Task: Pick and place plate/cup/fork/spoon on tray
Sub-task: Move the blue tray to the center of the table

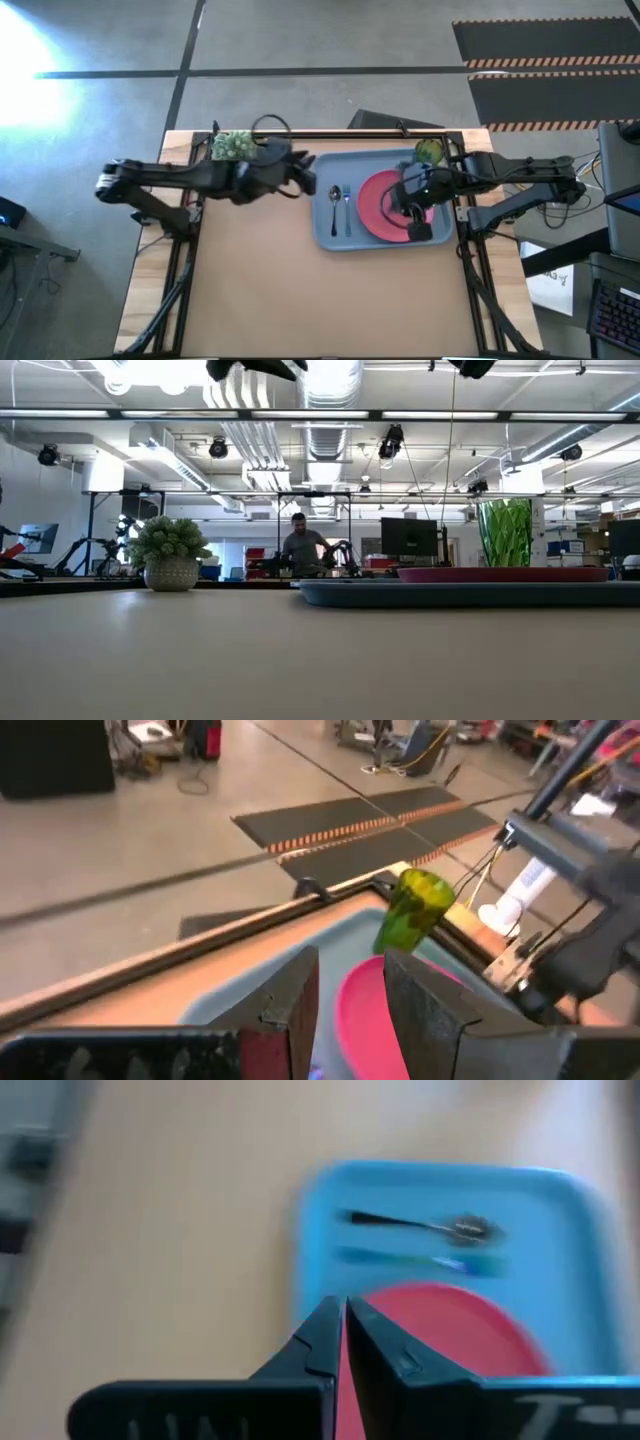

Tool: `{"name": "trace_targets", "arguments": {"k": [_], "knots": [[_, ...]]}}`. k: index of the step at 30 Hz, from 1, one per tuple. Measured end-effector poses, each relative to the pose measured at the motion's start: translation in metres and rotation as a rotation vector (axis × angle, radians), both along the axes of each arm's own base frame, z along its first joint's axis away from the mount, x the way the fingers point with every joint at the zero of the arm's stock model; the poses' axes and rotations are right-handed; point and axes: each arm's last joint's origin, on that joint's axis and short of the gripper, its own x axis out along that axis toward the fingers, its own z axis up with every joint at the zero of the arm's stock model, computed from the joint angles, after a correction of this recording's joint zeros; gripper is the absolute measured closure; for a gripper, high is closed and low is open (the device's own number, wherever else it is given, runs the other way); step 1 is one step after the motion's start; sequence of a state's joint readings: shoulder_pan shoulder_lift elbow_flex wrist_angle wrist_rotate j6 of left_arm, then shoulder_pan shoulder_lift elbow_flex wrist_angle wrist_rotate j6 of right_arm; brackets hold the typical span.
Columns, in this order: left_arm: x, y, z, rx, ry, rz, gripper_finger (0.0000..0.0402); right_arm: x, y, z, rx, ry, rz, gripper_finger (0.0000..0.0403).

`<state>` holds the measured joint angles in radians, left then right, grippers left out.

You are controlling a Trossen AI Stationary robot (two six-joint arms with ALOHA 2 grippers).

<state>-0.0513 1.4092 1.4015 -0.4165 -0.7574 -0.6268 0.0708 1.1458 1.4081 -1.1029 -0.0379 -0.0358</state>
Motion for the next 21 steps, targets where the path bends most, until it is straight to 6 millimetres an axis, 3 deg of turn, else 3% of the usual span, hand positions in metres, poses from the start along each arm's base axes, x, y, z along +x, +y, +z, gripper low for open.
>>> {"name": "trace_targets", "arguments": {"k": [3, 8, 16, 21], "knots": [[-0.021, 0.0, 0.001, 0.012, 0.057, -0.036, 0.0304, -0.01, -0.006, 0.009, -0.134, 0.045, -0.192, 0.0394], [-0.041, -0.001, -0.02, -0.024, 0.146, -0.11, 0.0304, -0.035, -0.013, 0.031, -0.187, 0.058, -0.463, 0.0394], [-0.042, -0.003, -0.1, -0.097, 0.314, -0.167, 0.0304, -0.079, -0.02, 0.053, -0.149, -0.133, -0.721, 0.0394], [-0.027, -0.002, -0.157, -0.088, 0.307, -0.177, 0.033, -0.089, -0.022, 0.06, -0.131, -0.241, -0.749, 0.0394]]}}
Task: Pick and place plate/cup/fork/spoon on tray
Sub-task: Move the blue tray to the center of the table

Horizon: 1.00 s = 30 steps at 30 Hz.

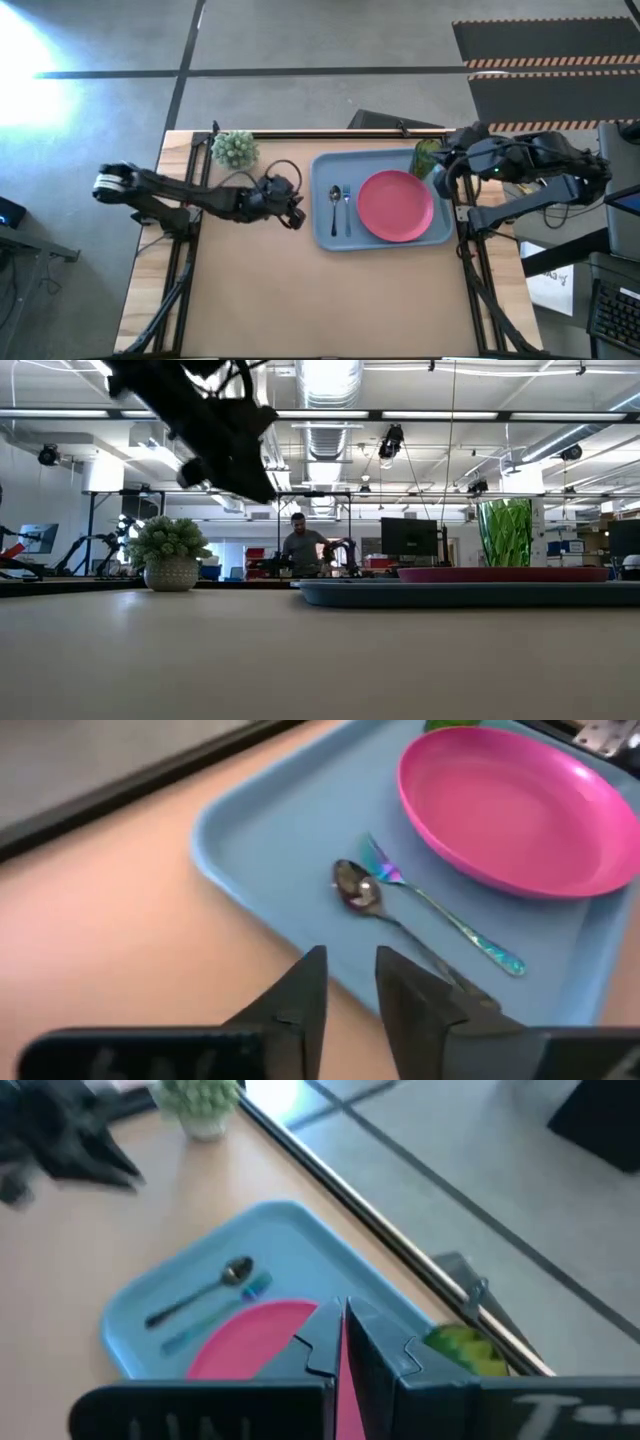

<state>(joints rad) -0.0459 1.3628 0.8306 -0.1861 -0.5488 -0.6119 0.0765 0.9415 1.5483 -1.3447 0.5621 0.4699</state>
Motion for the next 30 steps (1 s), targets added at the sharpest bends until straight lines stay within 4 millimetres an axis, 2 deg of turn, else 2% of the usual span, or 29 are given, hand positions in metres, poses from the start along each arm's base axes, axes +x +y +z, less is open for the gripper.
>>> {"name": "trace_targets", "arguments": {"k": [5, 7, 11, 16, 23, 30], "knots": [[0.029, -0.002, -0.031, -0.009, -0.107, -0.112, 0.0391, 0.001, 0.0, 0.0, -0.022, 0.001, 0.024, 0.0394], [0.043, -0.002, -0.038, -0.006, -0.109, -0.142, 0.0396, 0.001, 0.0, 0.0, -0.03, 0.009, 0.033, 0.0394], [0.066, -0.001, -0.049, -0.01, -0.004, -0.143, 0.0401, 0.001, 0.0, 0.0, -0.041, 0.017, 0.045, 0.0394], [0.088, -0.002, -0.051, -0.018, 0.118, -0.145, 0.0401, 0.0, 0.0, 0.0, -0.047, 0.021, 0.051, 0.0394], [0.097, 0.0, -0.049, -0.024, 0.278, -0.133, 0.0401, 0.0, 0.0, 0.0, -0.053, 0.033, 0.072, 0.0394], [0.094, 0.0, -0.055, -0.028, 0.304, -0.126, 0.0402, 0.0, 0.0, 0.0, -0.067, 0.045, 0.088, 0.0394]]}}
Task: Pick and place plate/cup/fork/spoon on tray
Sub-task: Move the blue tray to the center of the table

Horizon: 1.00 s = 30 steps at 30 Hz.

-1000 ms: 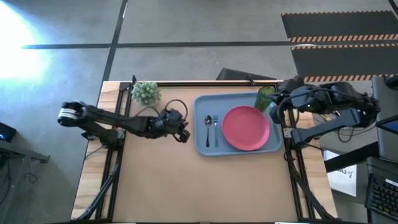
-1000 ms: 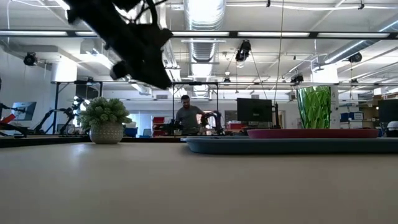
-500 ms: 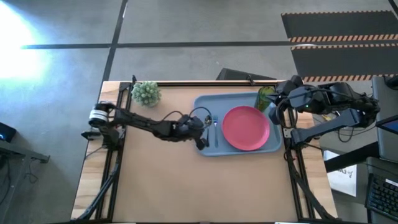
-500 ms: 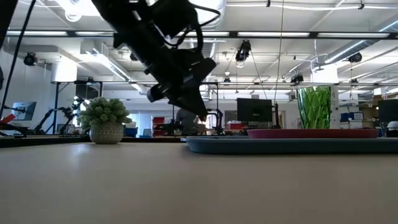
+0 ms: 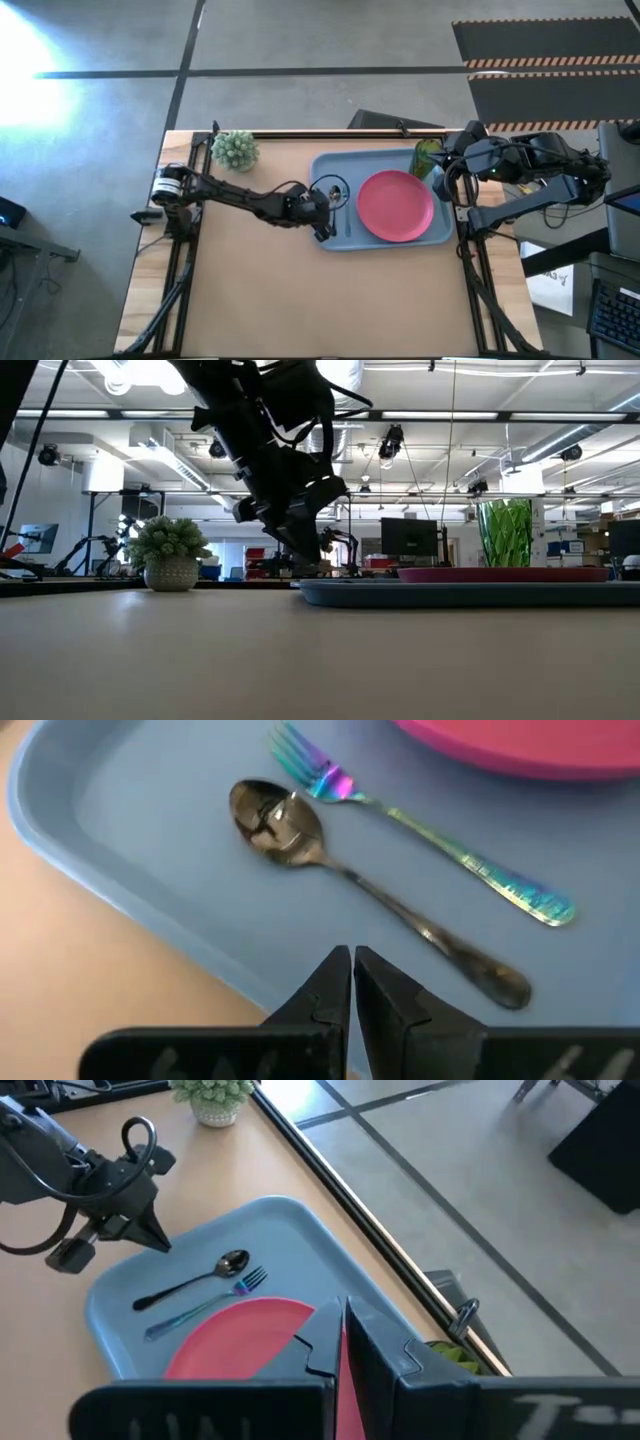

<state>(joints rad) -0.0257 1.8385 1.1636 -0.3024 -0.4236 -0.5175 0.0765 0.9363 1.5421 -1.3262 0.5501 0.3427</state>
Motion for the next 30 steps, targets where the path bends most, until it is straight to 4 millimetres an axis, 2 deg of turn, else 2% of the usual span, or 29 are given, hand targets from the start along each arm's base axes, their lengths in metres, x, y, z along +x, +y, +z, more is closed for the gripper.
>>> {"name": "trace_targets", "arguments": {"k": [30], "knots": [[-0.018, 0.003, -0.029, -0.055, 0.012, 0.033, 0.0401, 0.002, 0.0, 0.002, -0.001, -0.026, 0.003, 0.0394]]}}
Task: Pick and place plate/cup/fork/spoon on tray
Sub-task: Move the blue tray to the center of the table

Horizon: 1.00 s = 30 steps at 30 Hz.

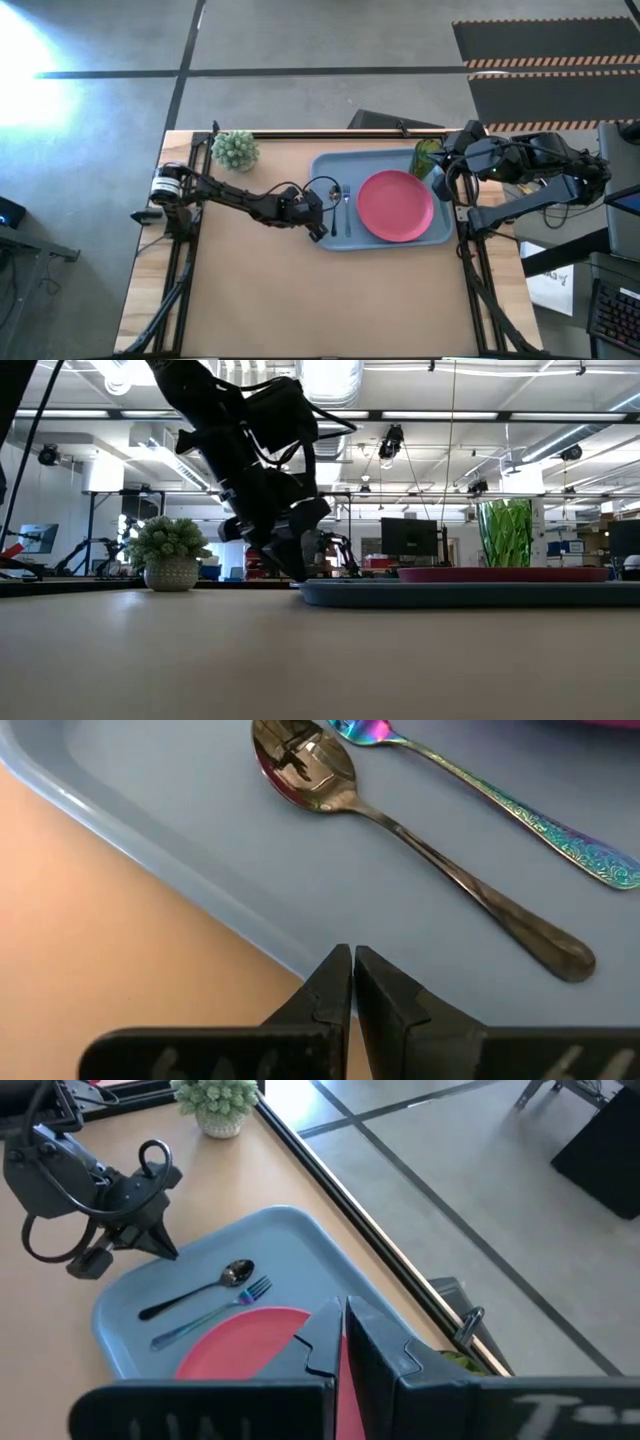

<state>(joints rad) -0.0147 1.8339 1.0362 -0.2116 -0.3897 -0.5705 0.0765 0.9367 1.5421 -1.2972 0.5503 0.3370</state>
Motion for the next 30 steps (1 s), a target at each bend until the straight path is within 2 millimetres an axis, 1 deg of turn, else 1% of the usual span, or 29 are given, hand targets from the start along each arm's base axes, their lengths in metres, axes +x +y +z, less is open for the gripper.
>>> {"name": "trace_targets", "arguments": {"k": [9, 13, 17, 23, 27, 30], "knots": [[-0.013, -0.001, -0.004, -0.014, 0.137, -0.011, 0.0401, 0.0, 0.0, 0.0, 0.001, -0.001, -0.001, 0.0394], [-0.019, -0.002, -0.001, -0.033, 0.173, -0.021, 0.0401, 0.0, 0.0, 0.0, 0.001, -0.001, -0.001, 0.0394], [-0.028, -0.006, 0.003, -0.087, 0.225, 0.013, 0.0401, 0.0, 0.0, 0.0, 0.001, -0.001, -0.002, 0.0394], [-0.051, -0.019, 0.002, -0.166, 0.407, 0.07, 0.0401, 0.0, 0.0, 0.0, 0.001, 0.0, -0.002, 0.0394], [-0.059, -0.029, 0.007, -0.176, 0.43, 0.082, 0.0401, 0.0, 0.0, 0.0, 0.001, 0.0, -0.002, 0.0394], [-0.063, -0.032, 0.01, -0.186, 0.435, 0.076, 0.0401, 0.0, 0.0, 0.0, 0.001, -0.001, -0.002, 0.0394]]}}
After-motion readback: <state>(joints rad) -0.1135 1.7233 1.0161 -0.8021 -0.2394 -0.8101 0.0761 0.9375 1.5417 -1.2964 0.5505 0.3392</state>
